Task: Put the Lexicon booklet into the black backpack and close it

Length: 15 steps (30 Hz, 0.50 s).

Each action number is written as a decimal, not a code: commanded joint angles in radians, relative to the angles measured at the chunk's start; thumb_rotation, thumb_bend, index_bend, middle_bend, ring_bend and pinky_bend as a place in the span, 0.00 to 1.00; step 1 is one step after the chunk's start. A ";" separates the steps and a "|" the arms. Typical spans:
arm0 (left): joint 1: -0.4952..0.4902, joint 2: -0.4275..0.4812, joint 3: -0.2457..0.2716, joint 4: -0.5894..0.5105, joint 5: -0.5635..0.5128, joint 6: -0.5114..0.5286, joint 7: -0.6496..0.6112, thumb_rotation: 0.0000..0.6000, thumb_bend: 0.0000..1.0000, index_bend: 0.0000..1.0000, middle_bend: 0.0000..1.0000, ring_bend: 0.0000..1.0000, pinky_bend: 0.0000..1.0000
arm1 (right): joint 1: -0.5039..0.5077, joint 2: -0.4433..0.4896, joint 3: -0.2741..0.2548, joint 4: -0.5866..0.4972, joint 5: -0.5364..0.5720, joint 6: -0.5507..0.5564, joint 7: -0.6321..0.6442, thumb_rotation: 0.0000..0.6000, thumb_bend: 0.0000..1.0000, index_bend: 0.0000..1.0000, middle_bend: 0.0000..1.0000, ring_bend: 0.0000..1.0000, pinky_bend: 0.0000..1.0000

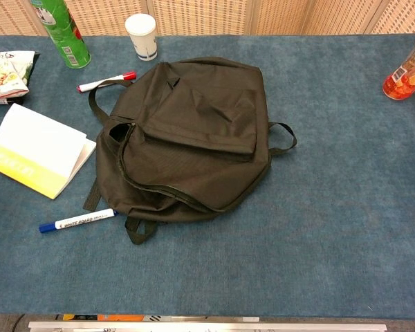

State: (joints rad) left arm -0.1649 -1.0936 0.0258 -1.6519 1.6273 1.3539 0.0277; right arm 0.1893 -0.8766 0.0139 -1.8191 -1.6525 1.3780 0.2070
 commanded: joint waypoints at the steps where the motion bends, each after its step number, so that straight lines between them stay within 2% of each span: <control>1: -0.031 -0.025 0.007 0.045 0.016 -0.041 -0.028 1.00 0.13 0.24 0.17 0.11 0.16 | 0.003 0.005 0.003 -0.007 0.007 -0.004 0.001 1.00 0.00 0.45 0.42 0.33 0.47; 12: -0.127 -0.115 0.018 0.272 0.029 -0.163 -0.135 1.00 0.13 0.24 0.18 0.11 0.15 | 0.009 0.008 -0.001 -0.027 0.019 -0.025 -0.022 1.00 0.00 0.45 0.42 0.33 0.47; 15: -0.147 -0.148 0.023 0.349 0.039 -0.175 -0.184 1.00 0.16 0.24 0.18 0.11 0.15 | 0.006 0.008 -0.003 -0.031 0.024 -0.024 -0.028 1.00 0.00 0.45 0.42 0.33 0.47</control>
State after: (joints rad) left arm -0.2884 -1.2101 0.0432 -1.3593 1.6587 1.1989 -0.1129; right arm 0.1959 -0.8688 0.0115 -1.8497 -1.6291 1.3541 0.1794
